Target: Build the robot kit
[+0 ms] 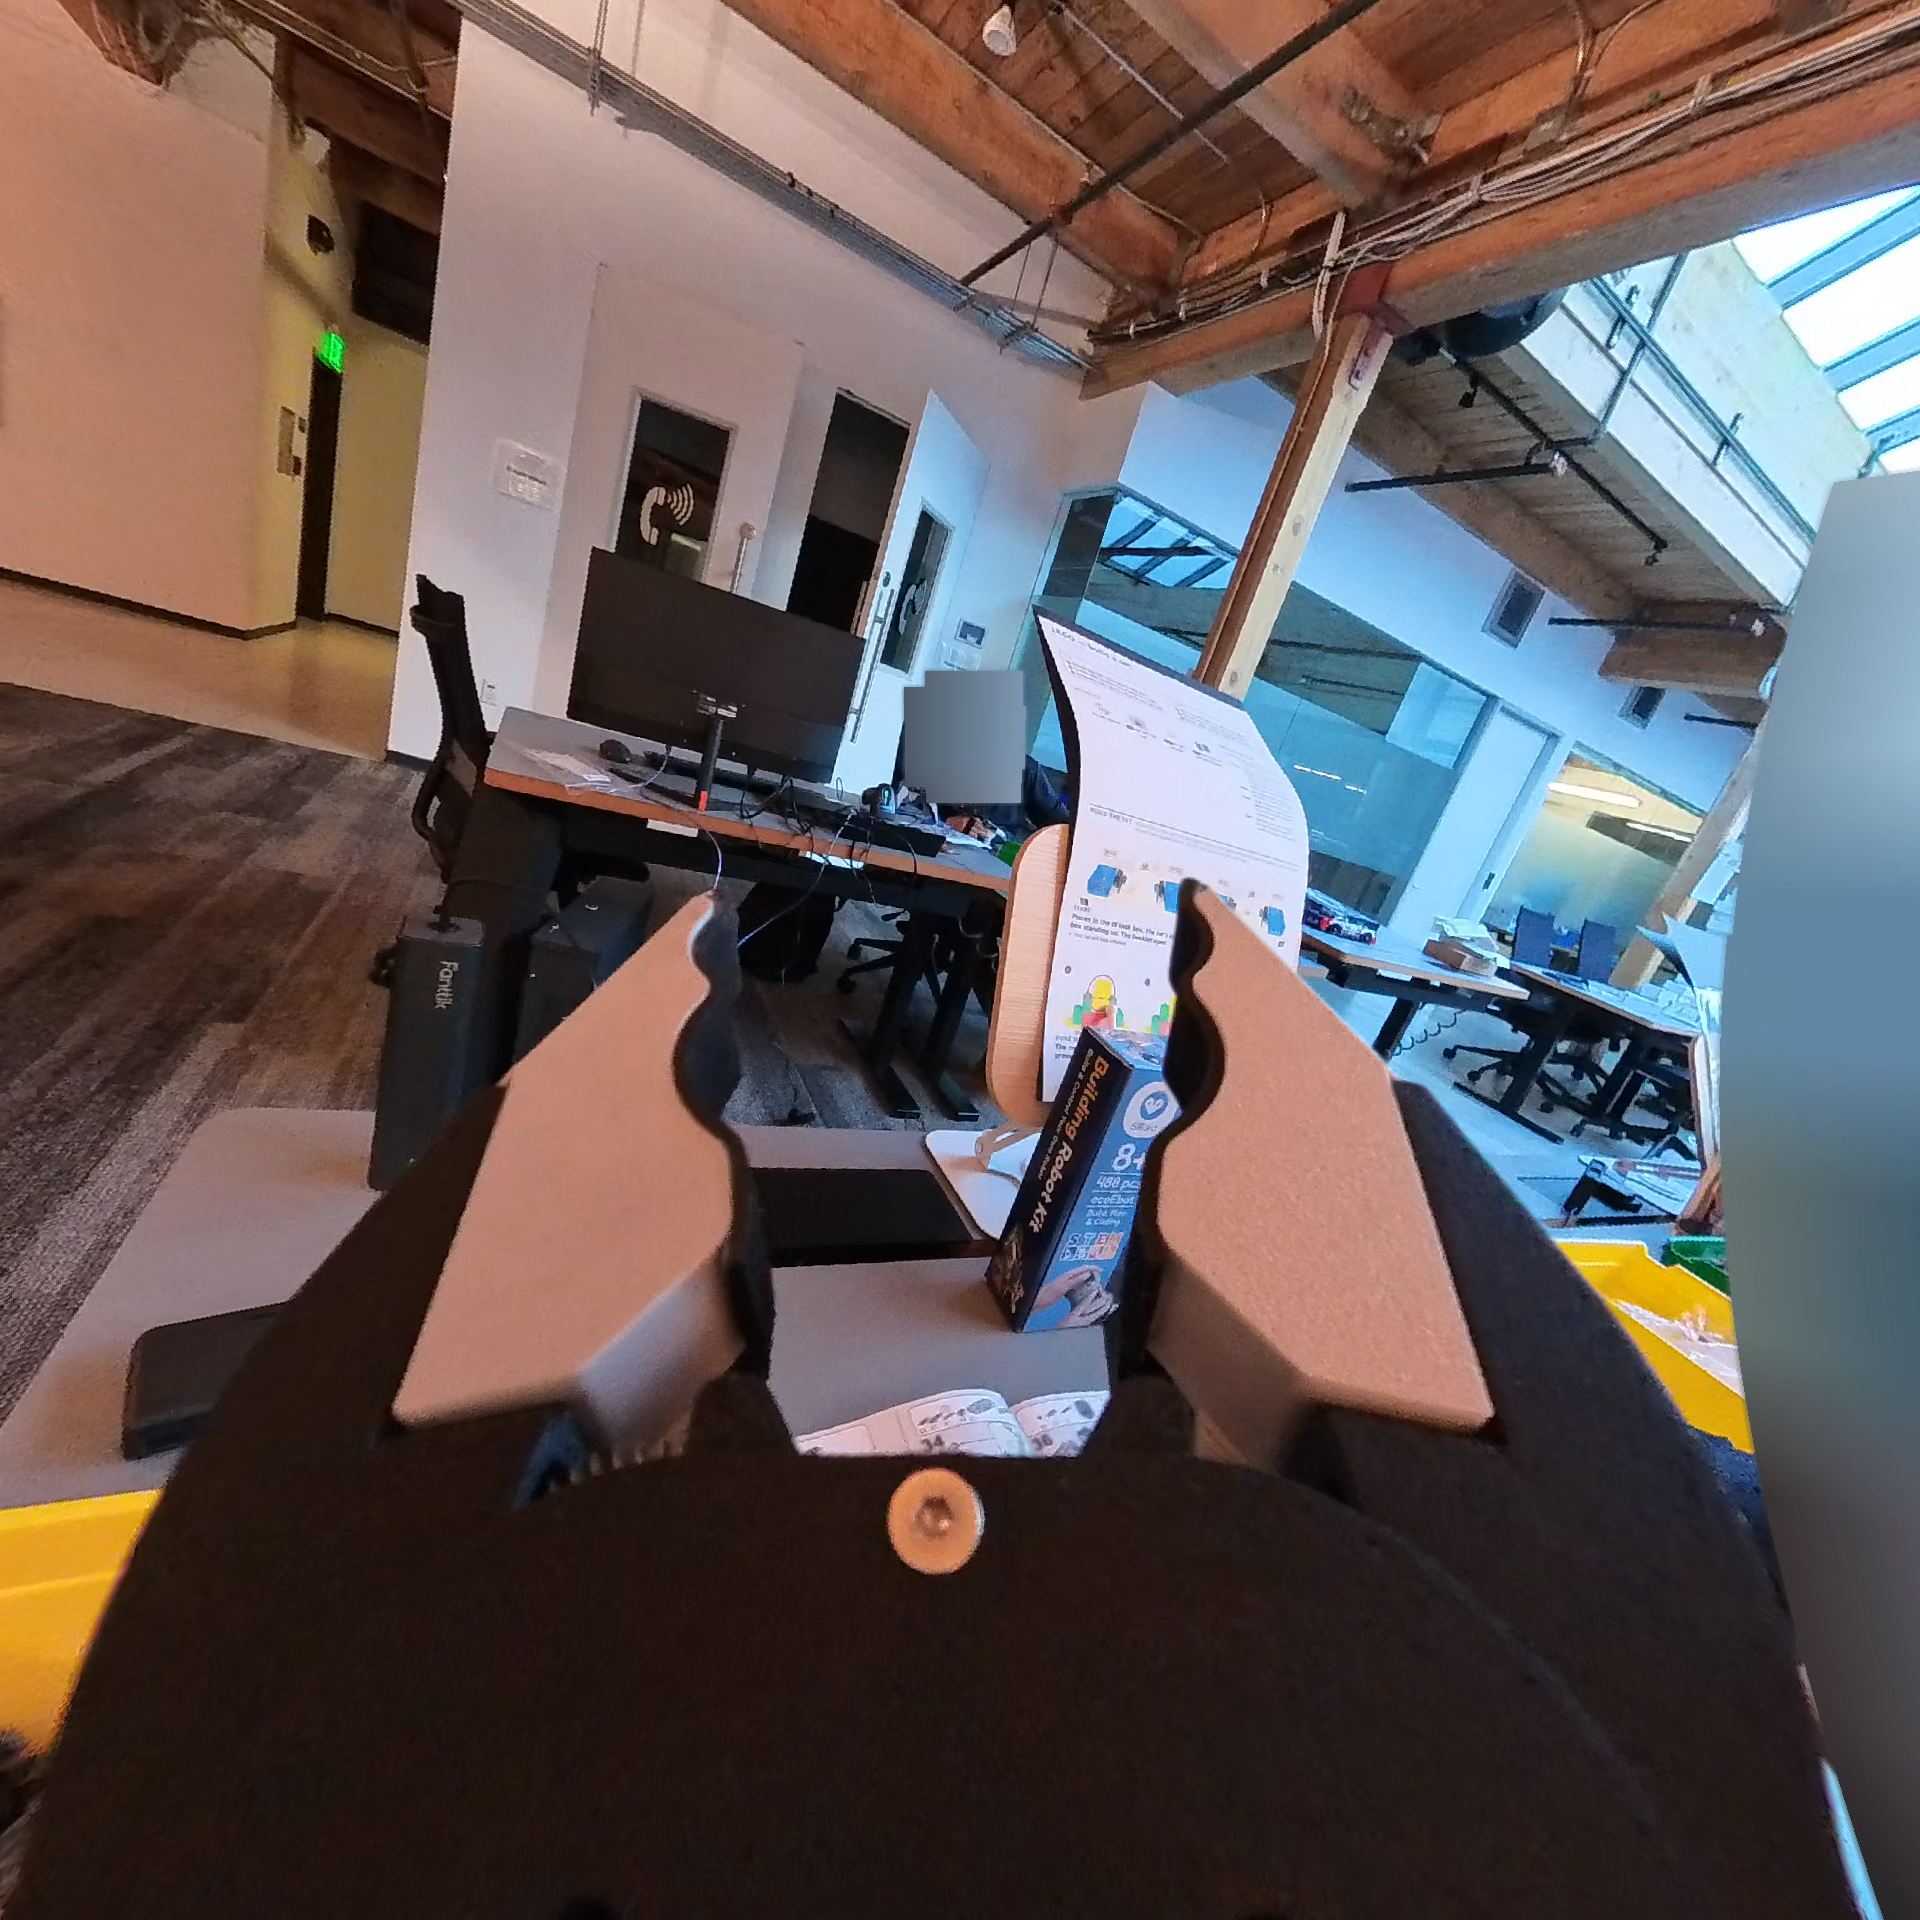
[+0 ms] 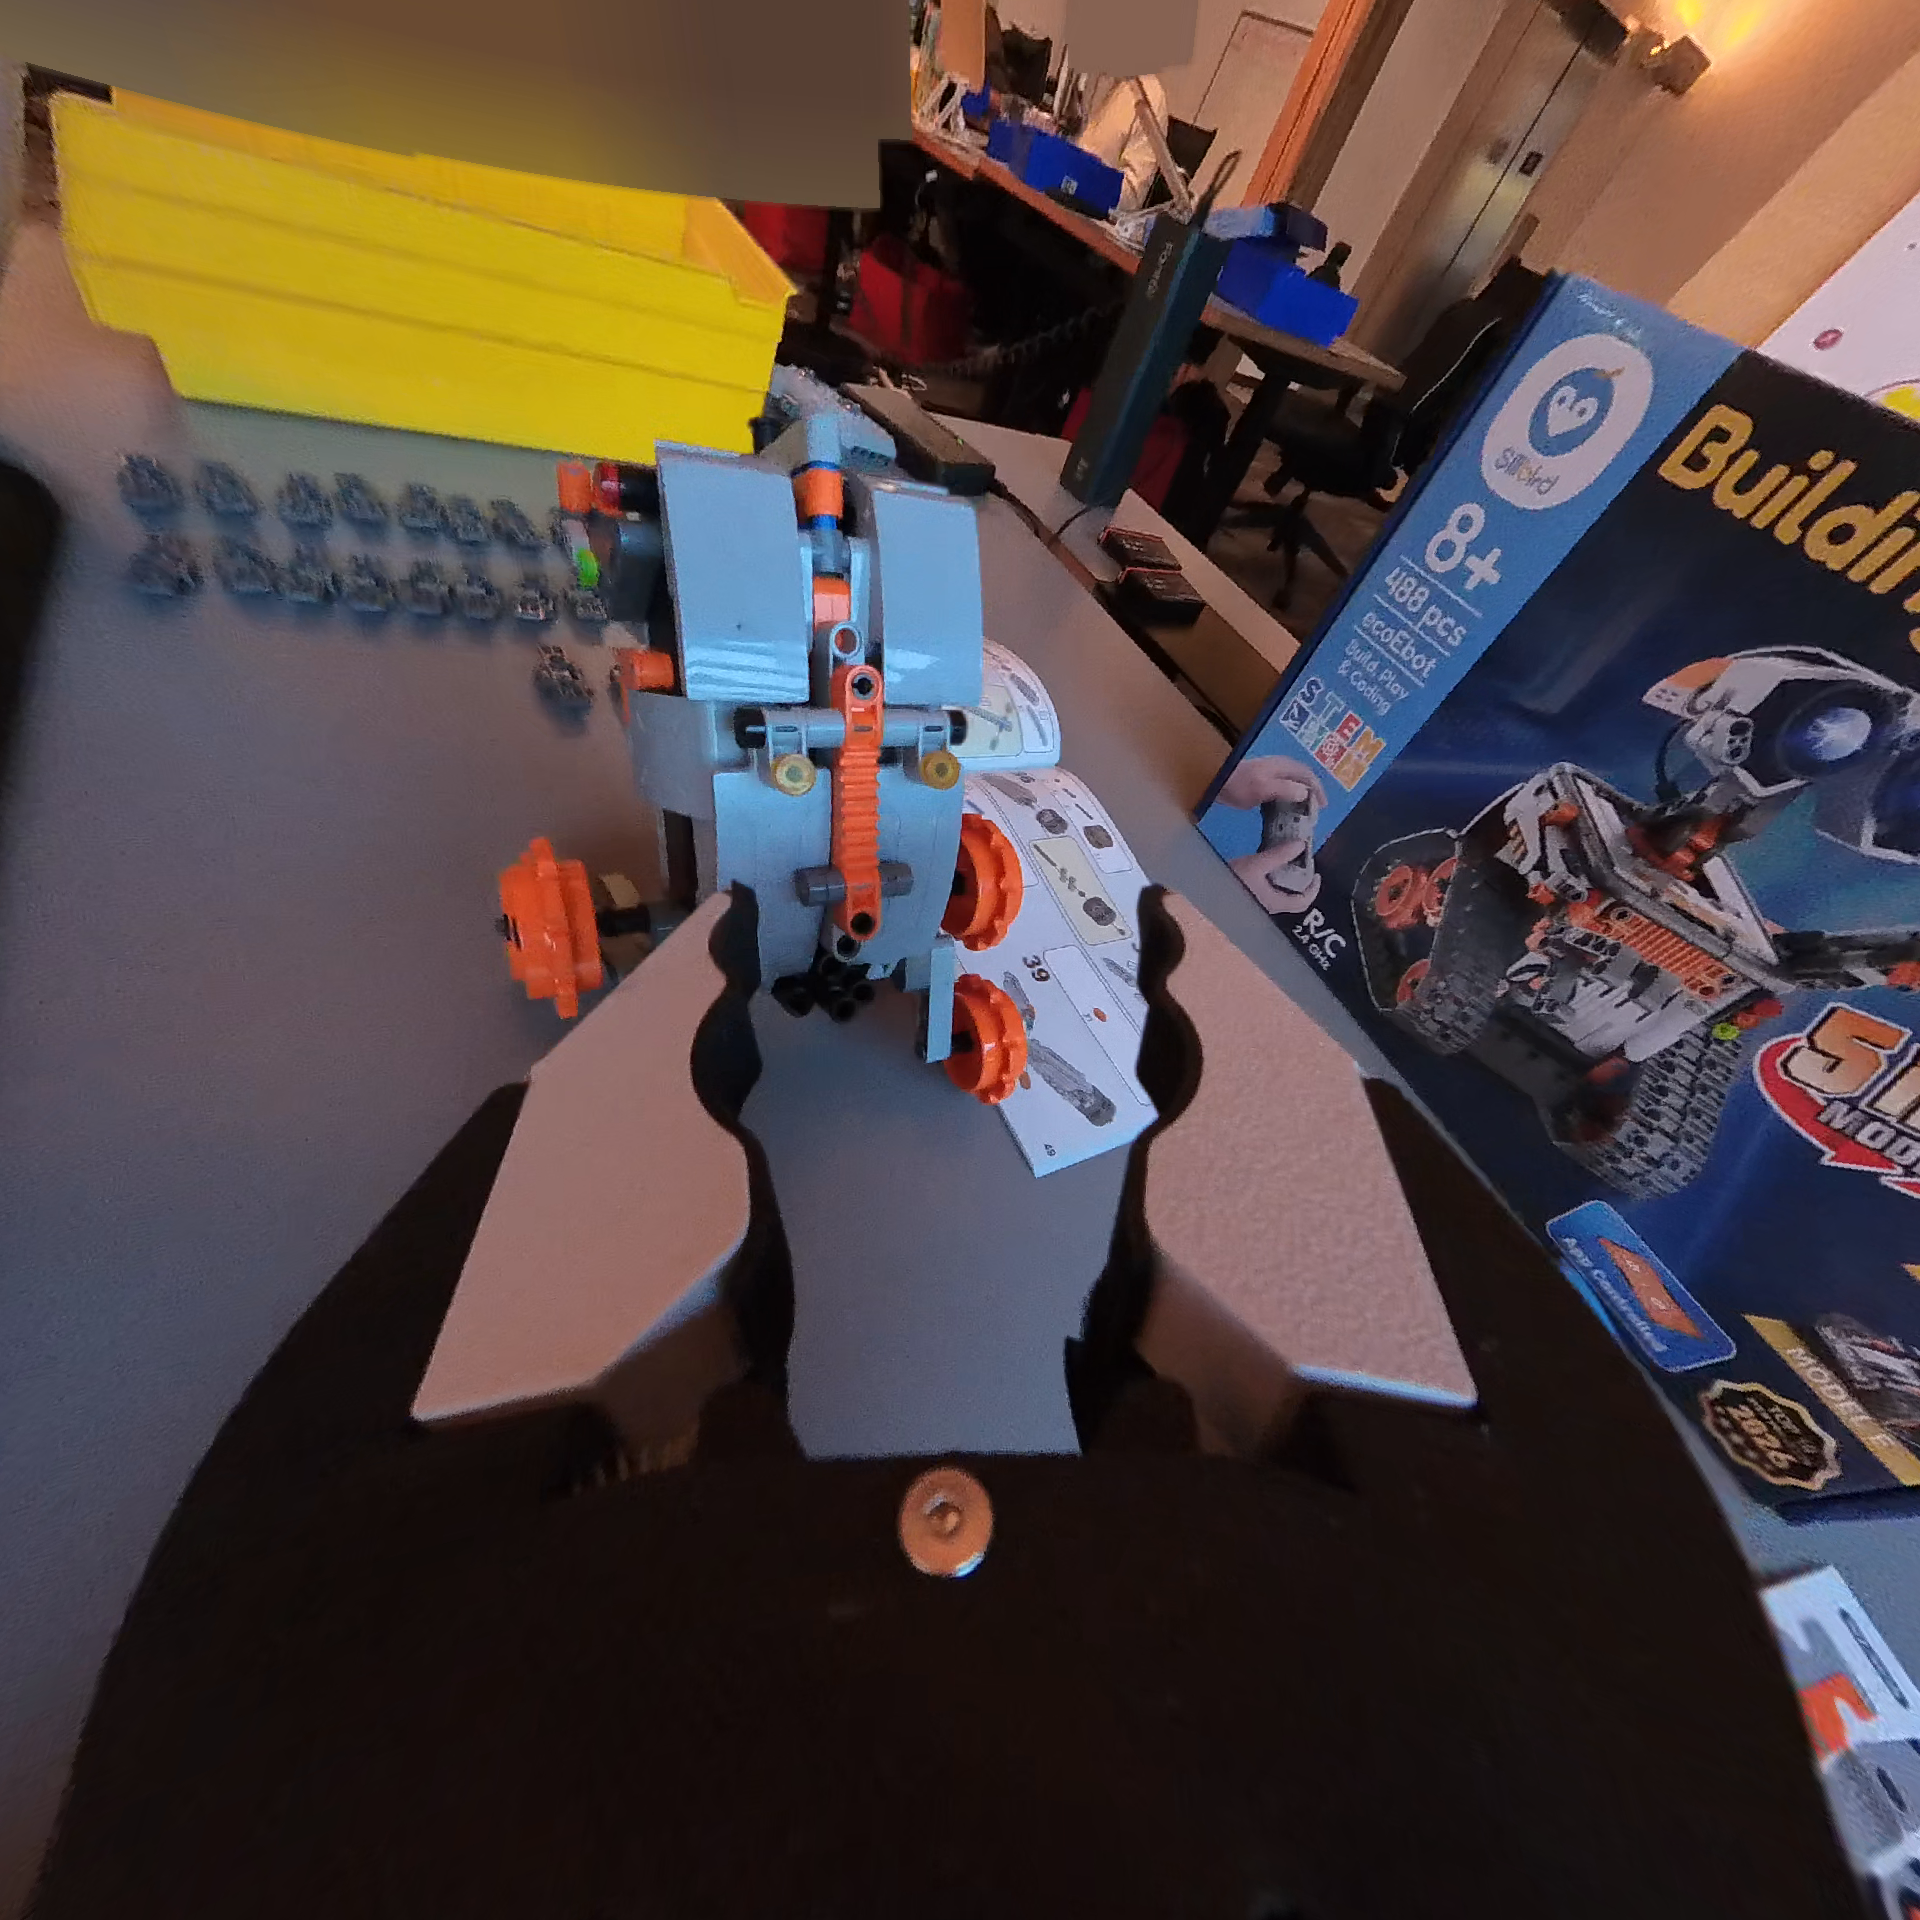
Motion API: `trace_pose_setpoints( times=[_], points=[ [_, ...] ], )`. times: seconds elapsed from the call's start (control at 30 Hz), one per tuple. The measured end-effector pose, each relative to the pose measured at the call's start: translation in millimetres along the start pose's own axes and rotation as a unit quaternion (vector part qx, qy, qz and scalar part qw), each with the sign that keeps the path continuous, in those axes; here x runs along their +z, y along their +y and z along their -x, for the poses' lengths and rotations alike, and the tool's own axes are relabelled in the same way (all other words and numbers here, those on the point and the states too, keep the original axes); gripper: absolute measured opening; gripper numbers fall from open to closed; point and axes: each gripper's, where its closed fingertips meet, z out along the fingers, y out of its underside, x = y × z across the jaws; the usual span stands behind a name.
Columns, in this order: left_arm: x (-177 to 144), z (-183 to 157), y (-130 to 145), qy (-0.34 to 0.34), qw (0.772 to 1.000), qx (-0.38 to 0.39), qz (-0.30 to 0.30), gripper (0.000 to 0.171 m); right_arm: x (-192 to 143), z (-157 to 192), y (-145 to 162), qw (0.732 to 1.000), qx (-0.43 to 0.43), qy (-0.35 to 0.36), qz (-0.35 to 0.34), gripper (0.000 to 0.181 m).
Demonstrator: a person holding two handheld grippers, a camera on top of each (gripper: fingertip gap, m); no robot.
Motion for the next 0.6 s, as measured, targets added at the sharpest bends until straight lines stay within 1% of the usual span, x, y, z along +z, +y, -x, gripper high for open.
trace_pose_setpoints(
  times=[0.07,0.2,0.27,0.43,0.6],
  points=[
    [0.6,0.2,1.0,-0.001,1.0,0.003,0.002,0.082,-0.3,-3.4,3.2,1.0,-0.013,0.01,0.006,0.072],
    [4.2,-2.4,5.7,0.008,1.0,-0.001,0.011,0.082,3.5,-9.1,24.6,0.996,-0.054,0.033,0.065,0.065],
    [6.0,-4.2,7.5,0.014,1.0,-0.006,0.013,0.082,6.6,-4.0,32.4,0.994,-0.057,0.021,0.087,0.062],
    [9.7,-5.6,11.9,0.022,0.999,-0.009,0.022,0.081,10.6,0.8,39.6,0.992,-0.068,0.014,0.106,0.057],
    [10.2,-4.4,11.7,0.028,0.999,-0.016,0.02,0.079,10.5,-3.6,47.4,0.989,-0.082,0.023,0.122,0.053]
  ],
)
